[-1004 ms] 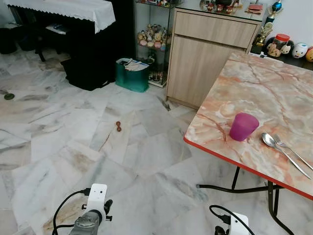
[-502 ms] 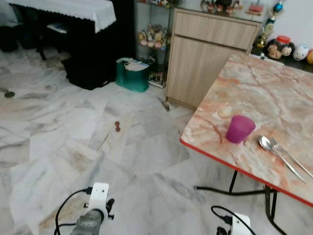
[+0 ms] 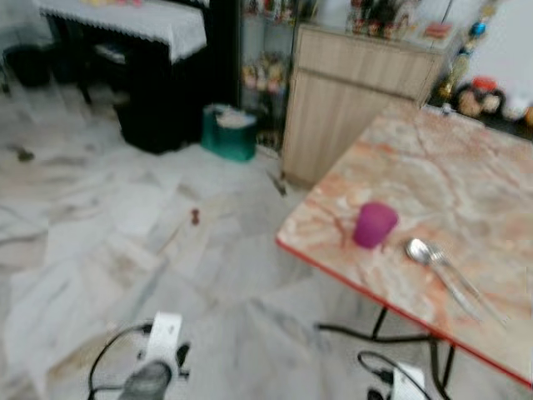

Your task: Setting the table

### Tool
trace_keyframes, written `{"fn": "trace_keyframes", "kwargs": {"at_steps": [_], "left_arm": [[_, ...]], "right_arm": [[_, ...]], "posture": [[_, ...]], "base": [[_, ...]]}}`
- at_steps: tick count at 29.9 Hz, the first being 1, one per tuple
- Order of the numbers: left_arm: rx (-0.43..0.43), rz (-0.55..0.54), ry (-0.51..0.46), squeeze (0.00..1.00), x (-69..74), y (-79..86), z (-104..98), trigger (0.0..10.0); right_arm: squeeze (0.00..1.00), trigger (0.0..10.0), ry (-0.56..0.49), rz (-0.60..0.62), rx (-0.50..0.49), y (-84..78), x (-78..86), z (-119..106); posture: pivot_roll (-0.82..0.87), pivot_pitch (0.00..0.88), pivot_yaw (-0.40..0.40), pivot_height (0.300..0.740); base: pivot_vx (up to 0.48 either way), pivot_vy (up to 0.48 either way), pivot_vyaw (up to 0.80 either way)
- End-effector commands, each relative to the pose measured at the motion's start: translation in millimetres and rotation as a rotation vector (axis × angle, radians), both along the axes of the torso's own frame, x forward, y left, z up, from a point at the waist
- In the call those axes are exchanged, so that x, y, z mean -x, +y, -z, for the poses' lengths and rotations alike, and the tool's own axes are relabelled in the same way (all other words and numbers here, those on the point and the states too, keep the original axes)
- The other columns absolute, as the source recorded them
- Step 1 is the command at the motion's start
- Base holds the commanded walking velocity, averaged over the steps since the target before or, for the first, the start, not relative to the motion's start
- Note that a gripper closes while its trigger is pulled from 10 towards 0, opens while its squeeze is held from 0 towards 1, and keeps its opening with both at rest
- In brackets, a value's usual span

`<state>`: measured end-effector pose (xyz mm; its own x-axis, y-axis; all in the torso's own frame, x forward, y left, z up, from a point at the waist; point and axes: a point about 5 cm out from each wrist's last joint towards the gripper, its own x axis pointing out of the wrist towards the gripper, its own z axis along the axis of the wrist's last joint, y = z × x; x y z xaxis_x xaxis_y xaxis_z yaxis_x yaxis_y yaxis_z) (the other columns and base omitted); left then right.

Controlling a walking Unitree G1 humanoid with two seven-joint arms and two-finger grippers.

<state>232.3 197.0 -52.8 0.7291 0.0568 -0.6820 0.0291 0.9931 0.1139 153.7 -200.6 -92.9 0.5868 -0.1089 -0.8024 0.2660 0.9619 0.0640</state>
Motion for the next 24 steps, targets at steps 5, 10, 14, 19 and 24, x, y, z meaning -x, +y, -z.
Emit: {"fn": "trace_keyframes", "kwargs": {"at_steps": [5,10,14,19,24], "left_arm": [[0.012,0.001,0.004,0.00,0.1,-5.0,1.0,10.0],[0.014,0.000,0.008,0.00,1.5,-5.0,2.0,10.0],[0.016,0.000,0.010,0.00,2.0,-5.6,2.4,10.0],[0.020,0.002,0.010,0.00,2.3,-6.7,2.7,10.0],[0.030,-0.001,0.007,0.00,2.1,-8.3,2.7,10.0]], "right_arm": [[0.00,10.0,0.004,-0.003,0.016,-5.8,1.0,-0.5],[0.00,10.0,0.004,-0.003,0.016,-5.9,1.1,-0.5],[0.00,10.0,0.005,-0.003,0.016,-6.1,1.3,-0.5],[0.00,10.0,0.005,-0.004,0.016,-6.3,1.4,-0.5],[0.00,10.0,0.005,-0.006,0.017,-6.4,1.4,-0.5]], "posture": [[0.10,0.000,-0.059,0.740],[0.10,0.000,-0.060,0.740],[0.10,0.000,-0.060,0.740],[0.10,0.000,-0.061,0.740],[0.10,0.000,-0.062,0.740]], "base": [[0.000,0.000,0.00],[0.000,0.000,0.00],[0.000,0.000,0.00],[0.000,0.000,0.00],[0.000,0.000,0.00]]}}
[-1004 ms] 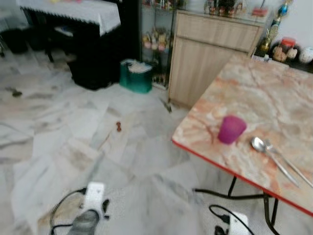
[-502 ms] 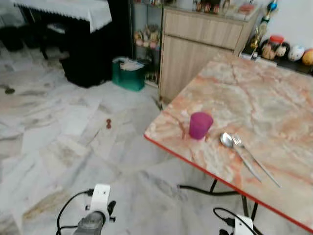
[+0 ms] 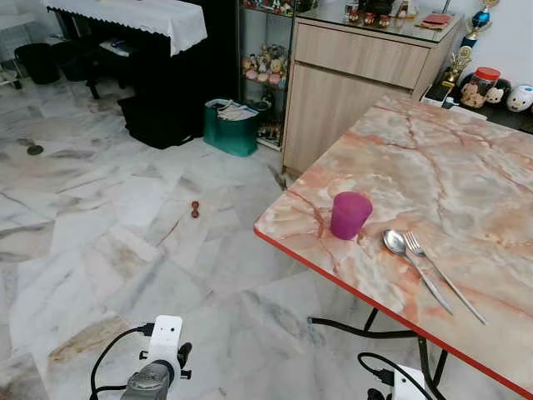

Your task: Setting the table

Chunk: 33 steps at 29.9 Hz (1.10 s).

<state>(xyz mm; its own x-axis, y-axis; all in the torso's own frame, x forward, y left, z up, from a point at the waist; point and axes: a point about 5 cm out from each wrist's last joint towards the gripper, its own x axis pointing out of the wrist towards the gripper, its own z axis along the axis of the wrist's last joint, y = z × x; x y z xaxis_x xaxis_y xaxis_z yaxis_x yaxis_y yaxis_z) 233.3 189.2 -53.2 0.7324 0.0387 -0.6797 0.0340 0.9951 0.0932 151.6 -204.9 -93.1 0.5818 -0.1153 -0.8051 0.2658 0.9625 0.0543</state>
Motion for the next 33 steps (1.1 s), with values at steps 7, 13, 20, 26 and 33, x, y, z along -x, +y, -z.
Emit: {"fn": "trace_keyframes", "kwargs": {"at_steps": [7,13,20,26,33], "left_arm": [[0.009,-0.007,0.011,0.00,2.9,-0.4,2.1,10.0],[-0.001,-0.002,0.017,0.00,3.2,0.0,2.4,10.0],[-0.002,-0.004,0.021,0.00,4.0,0.1,3.0,10.0],[-0.007,-0.008,0.023,0.00,4.7,1.4,3.3,10.0],[-0.008,-0.006,0.026,0.00,5.0,1.2,3.6,10.0]], "right_arm": [[0.00,10.0,-0.001,-0.007,0.008,-1.9,-0.9,-0.7],[0.00,10.0,0.000,-0.008,0.006,-1.6,-0.9,-0.6],[0.00,10.0,0.000,-0.010,0.007,-1.7,-0.7,-0.6],[0.00,10.0,-0.019,-0.081,0.022,-1.0,-3.9,-2.4],[0.00,10.0,-0.034,-0.236,0.026,2.4,-9.1,-4.9]], "posture": [[0.10,0.000,-0.062,0.740],[0.10,0.000,-0.061,0.740],[0.10,0.000,-0.062,0.740],[0.09,0.000,-0.065,0.740],[0.08,0.000,-0.065,0.740]], "base": [[-0.035,0.000,0.00],[-0.042,0.000,0.00],[0.000,0.000,0.00],[0.000,0.000,0.00],[0.000,0.000,0.00]]}}
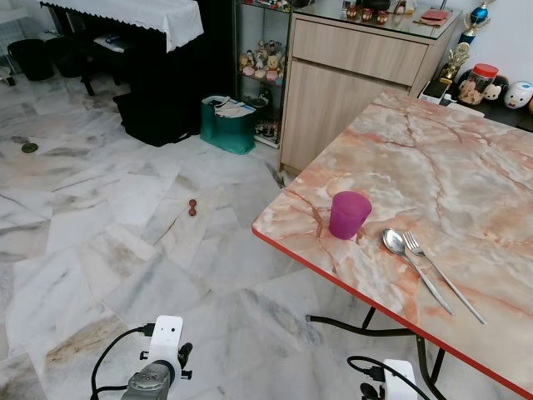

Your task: Setting the table

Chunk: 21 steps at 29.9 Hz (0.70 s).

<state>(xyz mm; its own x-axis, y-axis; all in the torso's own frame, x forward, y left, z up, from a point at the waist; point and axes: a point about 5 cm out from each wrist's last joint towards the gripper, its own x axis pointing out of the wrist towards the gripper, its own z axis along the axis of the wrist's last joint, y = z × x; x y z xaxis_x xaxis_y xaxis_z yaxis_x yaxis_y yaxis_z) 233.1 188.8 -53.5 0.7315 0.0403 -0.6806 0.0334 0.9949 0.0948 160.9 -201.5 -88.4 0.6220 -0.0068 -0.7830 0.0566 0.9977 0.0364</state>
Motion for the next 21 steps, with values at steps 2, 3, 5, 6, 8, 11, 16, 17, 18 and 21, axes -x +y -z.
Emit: {"fn": "trace_keyframes", "kwargs": {"at_steps": [2,3,5,6,8,11,16,17,18,21], "left_arm": [[-0.004,-0.005,0.024,0.00,4.8,1.3,3.4,10.0],[-0.004,-0.005,0.024,0.00,4.7,1.1,3.3,10.0],[-0.003,-0.007,0.023,0.00,4.6,1.0,3.2,10.0],[-0.003,-0.007,0.022,0.00,4.4,1.1,3.1,10.0],[-0.005,-0.007,0.023,0.00,4.4,1.4,3.1,10.0],[-0.007,-0.006,0.025,0.00,4.7,1.8,3.3,10.0],[-0.010,-0.003,0.022,0.00,3.6,2.1,2.6,10.0],[-0.010,-0.003,0.022,0.00,3.6,2.1,2.6,10.0],[-0.010,-0.003,0.021,0.00,3.6,2.1,2.5,10.0],[-0.011,0.001,0.019,0.00,2.7,1.7,2.0,10.0]], "right_arm": [[0.00,10.0,0.000,-0.081,0.016,-0.1,-1.2,-1.0],[0.00,10.0,0.003,-0.150,0.027,1.3,-2.7,-1.7],[0.00,10.0,0.000,-0.202,0.032,2.7,-4.0,-2.4],[0.00,10.0,-0.006,-0.216,0.026,3.7,-4.8,-2.9],[0.00,10.0,-0.018,-0.219,0.007,5.1,-5.5,-3.5],[0.00,10.0,-0.037,-0.222,-0.026,7.3,-6.6,-4.5],[0.00,10.0,-0.065,-0.226,-0.026,8.2,-8.5,-6.2],[0.00,10.0,-0.065,-0.226,-0.026,8.2,-8.5,-6.2],[0.00,10.0,-0.069,-0.226,-0.023,8.2,-8.6,-6.4],[0.00,10.0,-0.078,-0.237,-0.026,9.0,-9.1,-6.9]], "posture": [[0.08,0.000,-0.066,0.740],[0.08,0.000,-0.066,0.740],[0.08,0.000,-0.066,0.740],[0.07,0.000,-0.067,0.740],[0.07,0.000,-0.066,0.740],[0.07,0.000,-0.065,0.740],[0.06,0.000,-0.064,0.740],[0.06,0.000,-0.064,0.740],[0.06,0.000,-0.064,0.740],[0.06,0.000,-0.063,0.740]], "base": [[0.000,0.000,0.00],[0.000,0.000,0.00],[0.000,0.000,0.00],[0.000,0.000,0.00],[0.000,0.000,0.00],[0.000,0.000,0.00],[0.000,0.000,0.00],[0.000,0.000,0.00],[0.000,0.000,0.00],[0.000,0.000,0.00]]}}
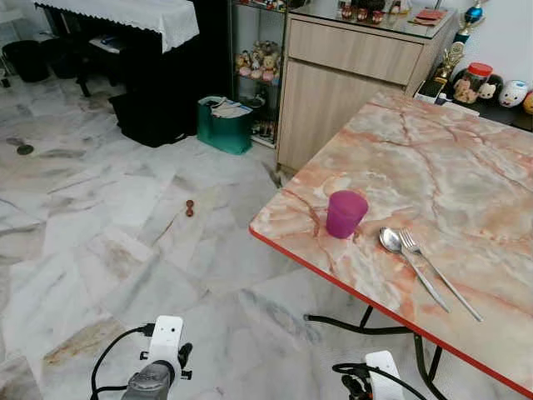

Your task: Setting the table

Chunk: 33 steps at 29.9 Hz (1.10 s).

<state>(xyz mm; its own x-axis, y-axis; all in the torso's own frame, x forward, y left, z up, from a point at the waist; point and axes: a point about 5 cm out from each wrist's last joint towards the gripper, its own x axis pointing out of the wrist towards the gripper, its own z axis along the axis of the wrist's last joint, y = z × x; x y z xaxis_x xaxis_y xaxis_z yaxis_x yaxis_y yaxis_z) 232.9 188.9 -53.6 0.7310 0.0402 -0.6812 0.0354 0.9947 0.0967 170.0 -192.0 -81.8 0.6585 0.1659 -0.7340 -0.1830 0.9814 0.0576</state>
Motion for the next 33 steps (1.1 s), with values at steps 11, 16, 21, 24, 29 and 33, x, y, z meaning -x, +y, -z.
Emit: {"fn": "trace_keyframes", "kwargs": {"at_steps": [11,16,21,24,29,33], "left_arm": [[-0.015,0.006,0.020,0.00,3.1,1.3,2.3,10.0],[-0.013,0.001,0.020,0.00,3.5,1.2,2.5,10.0],[-0.012,-0.005,0.019,0.00,2.9,1.0,2.2,10.0],[-0.011,-0.006,0.017,0.00,2.2,0.6,1.9,10.0],[-0.011,-0.009,0.018,0.00,2.2,-0.1,2.0,10.0],[-0.004,-0.020,0.018,0.00,2.3,-1.1,2.3,10.0]], "right_arm": [[0.00,10.0,-0.047,0.043,0.037,-4.4,-0.2,-1.9],[0.00,10.0,-0.063,0.077,0.071,-7.6,-0.3,-2.5],[0.00,10.0,-0.065,0.159,0.152,-14.5,1.1,-2.1],[0.00,10.0,-0.056,0.234,0.187,-18.7,3.2,-1.3],[0.00,10.0,-0.035,0.317,0.139,-19.3,5.2,0.4],[0.00,10.0,-0.029,0.388,0.076,-18.7,6.3,1.3]], "posture": [[0.05,0.000,-0.061,0.740],[0.05,0.000,-0.066,0.740],[0.04,0.000,-0.068,0.740],[0.04,0.000,-0.067,0.740],[0.03,0.000,-0.064,0.740],[0.03,0.000,-0.056,0.740]], "base": [[0.000,0.000,0.00],[0.000,0.000,0.00],[0.000,0.000,0.00],[0.000,0.000,0.00],[0.000,0.000,0.00],[0.000,0.000,0.00]]}}
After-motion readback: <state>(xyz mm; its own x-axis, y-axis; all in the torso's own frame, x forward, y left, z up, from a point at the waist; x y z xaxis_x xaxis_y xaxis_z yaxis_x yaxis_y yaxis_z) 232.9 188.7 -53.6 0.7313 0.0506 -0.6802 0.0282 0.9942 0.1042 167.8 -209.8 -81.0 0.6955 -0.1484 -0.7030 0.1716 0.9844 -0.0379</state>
